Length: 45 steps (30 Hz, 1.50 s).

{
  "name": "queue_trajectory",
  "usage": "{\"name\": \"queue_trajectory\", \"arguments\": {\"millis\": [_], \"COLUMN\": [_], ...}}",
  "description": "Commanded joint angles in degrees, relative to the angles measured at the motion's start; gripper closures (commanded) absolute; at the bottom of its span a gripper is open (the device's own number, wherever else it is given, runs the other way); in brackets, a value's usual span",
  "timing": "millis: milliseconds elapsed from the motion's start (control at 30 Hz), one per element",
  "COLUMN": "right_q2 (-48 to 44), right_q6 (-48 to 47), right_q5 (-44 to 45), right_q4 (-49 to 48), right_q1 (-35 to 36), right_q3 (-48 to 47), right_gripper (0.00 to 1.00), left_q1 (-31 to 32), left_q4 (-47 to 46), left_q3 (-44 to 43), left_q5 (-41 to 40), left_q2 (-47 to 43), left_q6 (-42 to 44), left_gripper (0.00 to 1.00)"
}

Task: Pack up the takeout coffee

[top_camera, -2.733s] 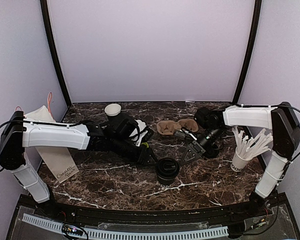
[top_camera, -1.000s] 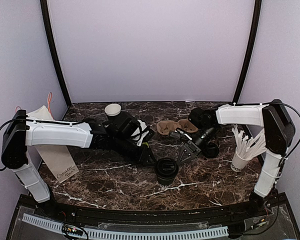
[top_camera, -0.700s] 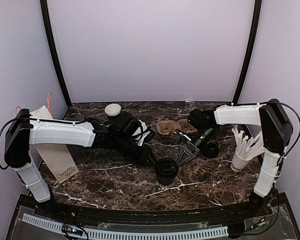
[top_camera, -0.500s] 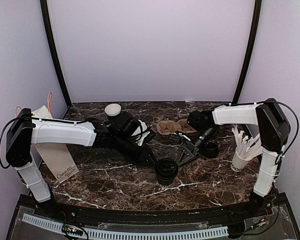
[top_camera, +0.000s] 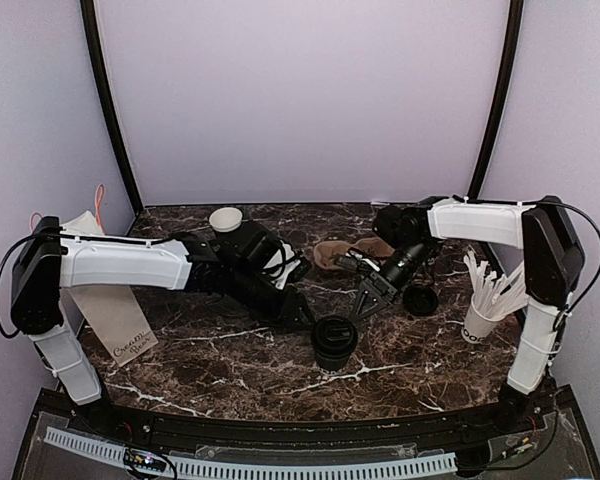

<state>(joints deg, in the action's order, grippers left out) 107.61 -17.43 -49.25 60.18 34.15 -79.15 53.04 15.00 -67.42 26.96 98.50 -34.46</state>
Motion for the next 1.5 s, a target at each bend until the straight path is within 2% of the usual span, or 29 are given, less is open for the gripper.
{"name": "queue_trajectory", "arguments": {"millis": [0, 100, 300, 500, 567, 900, 1233, 1467], "right_q2": [-4.79, -6.68, -13.36, -16.98, -16.87, -11.85, -5.93, -3.70], "right_q6": [-3.49, -4.47, -4.46, -1.07, 0.31, 2.22, 3.44, 3.73], "right_q5": [2.83, 3.41, 2.39, 5.27, 6.58, 10.60, 12.84, 13.18], "right_q4": [0.00, 0.34, -4.37, -10.96, -12.78, -12.66, -11.79, -10.59], "right_q1": [0.48, 0.48, 0.93, 3.52, 4.25, 4.35, 1.07, -0.84], "right_q3": [-1.68, -0.77, 7.88, 13.71, 14.76, 11.22, 5.89, 2.00], "right_gripper": [0.48, 0.46, 0.40, 0.26, 0.25, 0.31, 0.36, 0.38], "left_q1": [0.37, 0.36, 0.01, -0.24, -0.29, -0.67, -0.73, -0.66], "left_q4": [5.10, 7.59, 10.05, 4.56, 2.95, 0.09, 0.21, 1.22], "left_q3": [-4.34, -5.79, -8.48, -8.81, -8.74, -8.06, -4.61, -2.56], "left_q5": [-3.01, -4.32, -7.49, -5.50, -5.55, -5.34, -4.28, -7.09], "left_q2": [-5.16, -6.12, -4.13, -1.21, -0.27, 2.43, -0.44, -3.26], "left_q6": [1.63, 2.61, 6.40, 8.28, 7.83, 7.04, 5.71, 4.85], "left_gripper": [0.56, 0.49, 0.46, 0.45, 0.45, 0.52, 0.58, 0.59]}}
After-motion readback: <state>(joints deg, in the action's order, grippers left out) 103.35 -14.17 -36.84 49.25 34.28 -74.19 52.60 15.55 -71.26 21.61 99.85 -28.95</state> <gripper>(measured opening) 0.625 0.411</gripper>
